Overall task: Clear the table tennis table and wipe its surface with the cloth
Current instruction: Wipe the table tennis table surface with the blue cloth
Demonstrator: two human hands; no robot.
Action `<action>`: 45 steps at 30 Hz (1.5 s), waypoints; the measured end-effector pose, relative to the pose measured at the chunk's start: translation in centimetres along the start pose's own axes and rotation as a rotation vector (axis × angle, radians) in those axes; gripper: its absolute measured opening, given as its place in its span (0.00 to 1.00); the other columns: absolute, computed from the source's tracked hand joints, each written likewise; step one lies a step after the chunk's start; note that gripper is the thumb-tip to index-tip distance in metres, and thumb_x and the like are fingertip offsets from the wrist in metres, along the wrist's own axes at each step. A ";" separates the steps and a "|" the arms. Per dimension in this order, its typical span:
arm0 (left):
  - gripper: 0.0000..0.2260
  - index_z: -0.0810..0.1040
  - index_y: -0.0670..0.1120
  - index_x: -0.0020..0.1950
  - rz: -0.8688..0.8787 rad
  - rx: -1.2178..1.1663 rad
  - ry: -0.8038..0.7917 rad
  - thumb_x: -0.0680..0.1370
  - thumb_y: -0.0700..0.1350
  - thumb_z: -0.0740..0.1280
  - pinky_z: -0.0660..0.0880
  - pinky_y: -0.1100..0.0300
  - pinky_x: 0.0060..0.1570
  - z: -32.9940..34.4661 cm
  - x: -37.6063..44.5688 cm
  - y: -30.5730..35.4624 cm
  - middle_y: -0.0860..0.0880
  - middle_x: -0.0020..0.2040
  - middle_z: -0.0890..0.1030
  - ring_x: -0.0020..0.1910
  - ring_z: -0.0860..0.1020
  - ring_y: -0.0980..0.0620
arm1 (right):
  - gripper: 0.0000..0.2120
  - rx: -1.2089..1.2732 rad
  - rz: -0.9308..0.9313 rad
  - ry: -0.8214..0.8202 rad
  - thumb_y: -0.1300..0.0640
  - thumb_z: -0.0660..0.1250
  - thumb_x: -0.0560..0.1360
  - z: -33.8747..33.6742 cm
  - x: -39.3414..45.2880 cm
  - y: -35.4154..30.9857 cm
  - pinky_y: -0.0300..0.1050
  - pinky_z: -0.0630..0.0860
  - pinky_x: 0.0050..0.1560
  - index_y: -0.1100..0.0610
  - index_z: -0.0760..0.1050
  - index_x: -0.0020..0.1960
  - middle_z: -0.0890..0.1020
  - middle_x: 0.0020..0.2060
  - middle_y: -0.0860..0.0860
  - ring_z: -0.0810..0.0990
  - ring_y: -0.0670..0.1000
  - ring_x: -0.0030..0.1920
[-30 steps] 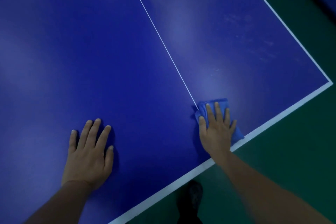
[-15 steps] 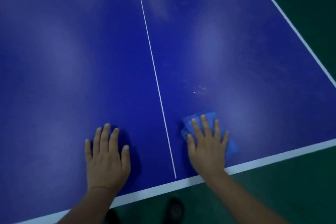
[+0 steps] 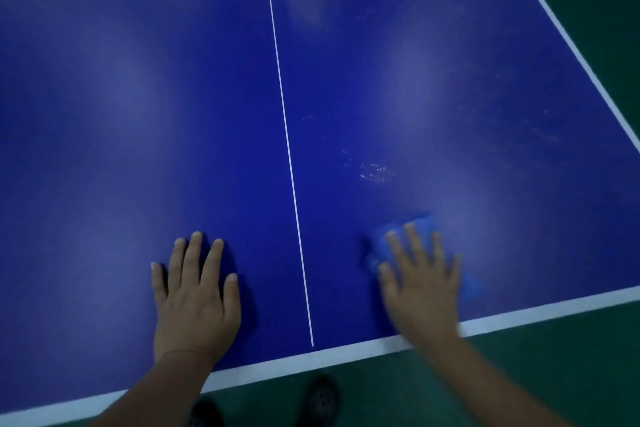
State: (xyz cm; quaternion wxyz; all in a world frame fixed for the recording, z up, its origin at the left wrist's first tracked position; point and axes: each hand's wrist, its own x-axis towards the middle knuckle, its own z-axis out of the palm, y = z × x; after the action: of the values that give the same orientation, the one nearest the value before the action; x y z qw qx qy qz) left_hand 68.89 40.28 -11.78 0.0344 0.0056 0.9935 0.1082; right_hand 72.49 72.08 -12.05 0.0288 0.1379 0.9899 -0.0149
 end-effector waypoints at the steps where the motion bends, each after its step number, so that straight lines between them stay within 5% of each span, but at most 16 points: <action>1: 0.28 0.67 0.45 0.76 0.000 -0.001 0.001 0.80 0.56 0.49 0.46 0.39 0.76 0.0 0.0 0.0 0.43 0.78 0.63 0.79 0.54 0.44 | 0.29 0.024 0.149 -0.031 0.38 0.48 0.79 -0.5 1.3 2.1 0.71 0.53 0.74 0.45 0.62 0.78 0.59 0.79 0.48 0.55 0.60 0.79; 5: 0.28 0.66 0.45 0.76 -0.002 -0.003 0.012 0.80 0.55 0.49 0.48 0.38 0.76 0.1 0.0 0.1 0.43 0.78 0.63 0.79 0.54 0.44 | 0.28 0.163 0.528 -0.015 0.39 0.46 0.82 -1.6 2.9 0.4 0.72 0.48 0.74 0.45 0.56 0.80 0.54 0.81 0.48 0.49 0.61 0.79; 7: 0.28 0.67 0.45 0.76 -0.003 -0.010 0.011 0.80 0.55 0.49 0.48 0.38 0.76 0.1 0.0 0.2 0.43 0.78 0.63 0.79 0.54 0.44 | 0.28 0.133 0.282 0.047 0.39 0.49 0.80 -1.1 1.2 -4.7 0.72 0.49 0.74 0.45 0.60 0.79 0.58 0.79 0.48 0.54 0.62 0.79; 9: 0.28 0.67 0.44 0.76 -0.002 -0.005 0.015 0.80 0.55 0.49 0.48 0.38 0.76 0.0 0.0 0.3 0.42 0.78 0.63 0.79 0.55 0.43 | 0.26 0.089 -0.223 0.011 0.39 0.51 0.80 -0.5 -1.1 -8.5 0.72 0.51 0.73 0.44 0.63 0.77 0.62 0.78 0.48 0.56 0.62 0.79; 11: 0.28 0.67 0.45 0.76 0.001 0.005 0.011 0.80 0.55 0.48 0.47 0.39 0.76 0.0 0.0 0.3 0.42 0.78 0.63 0.79 0.55 0.43 | 0.25 0.057 -0.504 -0.019 0.38 0.51 0.81 -0.1 0.0 -7.9 0.72 0.55 0.72 0.43 0.64 0.76 0.63 0.78 0.47 0.56 0.60 0.79; 18: 0.27 0.67 0.44 0.76 0.007 0.046 -0.010 0.80 0.55 0.50 0.48 0.37 0.75 0.2 0.0 0.1 0.42 0.78 0.62 0.79 0.55 0.41 | 0.33 0.069 0.204 -0.051 0.35 0.41 0.78 -1.3 5.0 0.0 0.69 0.49 0.76 0.44 0.56 0.80 0.54 0.80 0.46 0.50 0.58 0.80; 22: 0.27 0.67 0.44 0.76 0.009 0.050 -0.022 0.80 0.55 0.50 0.49 0.36 0.75 0.1 0.1 0.0 0.42 0.78 0.63 0.79 0.55 0.41 | 0.28 0.048 -0.230 0.031 0.39 0.52 0.79 -0.7 3.2 -9.1 0.72 0.53 0.73 0.45 0.64 0.77 0.62 0.78 0.49 0.57 0.63 0.78; 26: 0.27 0.66 0.45 0.76 0.009 0.048 -0.029 0.80 0.54 0.50 0.48 0.37 0.75 0.2 0.1 0.0 0.42 0.78 0.62 0.79 0.54 0.42 | 0.26 0.124 -0.635 -0.014 0.39 0.51 0.81 -0.5 8.1 -16.1 0.70 0.48 0.75 0.43 0.63 0.77 0.61 0.79 0.47 0.53 0.60 0.79; 28: 0.27 0.66 0.45 0.76 0.011 0.048 -0.034 0.80 0.54 0.50 0.48 0.37 0.75 0.1 0.1 -0.1 0.42 0.78 0.62 0.79 0.54 0.42 | 0.28 0.091 -0.566 0.000 0.38 0.49 0.79 -0.4 13.3 -14.3 0.72 0.49 0.74 0.43 0.63 0.77 0.62 0.78 0.47 0.55 0.60 0.79; 31: 0.27 0.66 0.45 0.77 0.007 0.050 -0.043 0.80 0.54 0.50 0.47 0.38 0.75 0.0 0.0 -0.2 0.42 0.78 0.62 0.80 0.54 0.42 | 0.31 0.020 -0.087 0.078 0.37 0.46 0.78 -1.0 20.5 -5.5 0.75 0.53 0.71 0.46 0.63 0.78 0.63 0.78 0.50 0.59 0.64 0.77; 33: 0.27 0.66 0.45 0.76 0.005 0.049 -0.047 0.80 0.54 0.50 0.47 0.38 0.75 0.1 0.1 -0.1 0.42 0.78 0.61 0.79 0.54 0.42 | 0.31 0.114 0.253 0.043 0.37 0.45 0.79 -2.4 22.8 0.1 0.75 0.50 0.72 0.46 0.58 0.80 0.57 0.80 0.49 0.53 0.63 0.79; 35: 0.27 0.66 0.45 0.76 0.006 0.051 -0.061 0.80 0.54 0.50 0.47 0.38 0.75 0.0 0.0 0.0 0.42 0.78 0.61 0.79 0.54 0.42 | 0.29 0.170 0.402 0.009 0.38 0.47 0.81 -2.8 22.2 0.5 0.74 0.46 0.73 0.45 0.55 0.80 0.54 0.80 0.49 0.49 0.62 0.79; 41: 0.27 0.66 0.44 0.76 0.002 0.038 -0.059 0.80 0.54 0.50 0.46 0.38 0.75 -0.3 0.0 0.2 0.42 0.78 0.61 0.79 0.54 0.41 | 0.29 0.009 -0.451 -0.005 0.38 0.49 0.80 -0.5 13.6 -8.7 0.73 0.50 0.73 0.46 0.64 0.77 0.63 0.78 0.48 0.57 0.62 0.78; 42: 0.27 0.66 0.45 0.76 0.000 0.035 -0.059 0.80 0.54 0.50 0.46 0.38 0.75 -0.3 0.0 0.2 0.42 0.78 0.61 0.79 0.54 0.41 | 0.29 0.011 -0.431 -0.005 0.38 0.49 0.79 -0.7 14.5 -7.3 0.73 0.51 0.73 0.46 0.64 0.77 0.63 0.78 0.48 0.58 0.62 0.78; 45: 0.27 0.66 0.44 0.76 0.000 0.040 -0.066 0.80 0.54 0.51 0.47 0.37 0.75 -0.4 0.0 0.2 0.41 0.78 0.61 0.79 0.54 0.41 | 0.32 -0.002 0.026 0.012 0.37 0.46 0.78 -1.7 18.3 -0.4 0.74 0.50 0.73 0.46 0.58 0.79 0.58 0.80 0.48 0.54 0.62 0.79</action>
State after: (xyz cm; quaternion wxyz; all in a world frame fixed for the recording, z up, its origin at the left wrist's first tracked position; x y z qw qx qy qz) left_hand 68.85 40.43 -11.35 0.0669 0.0096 0.9938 0.0882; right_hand 54.67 76.72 -11.50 0.0231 0.1509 0.9882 -0.0128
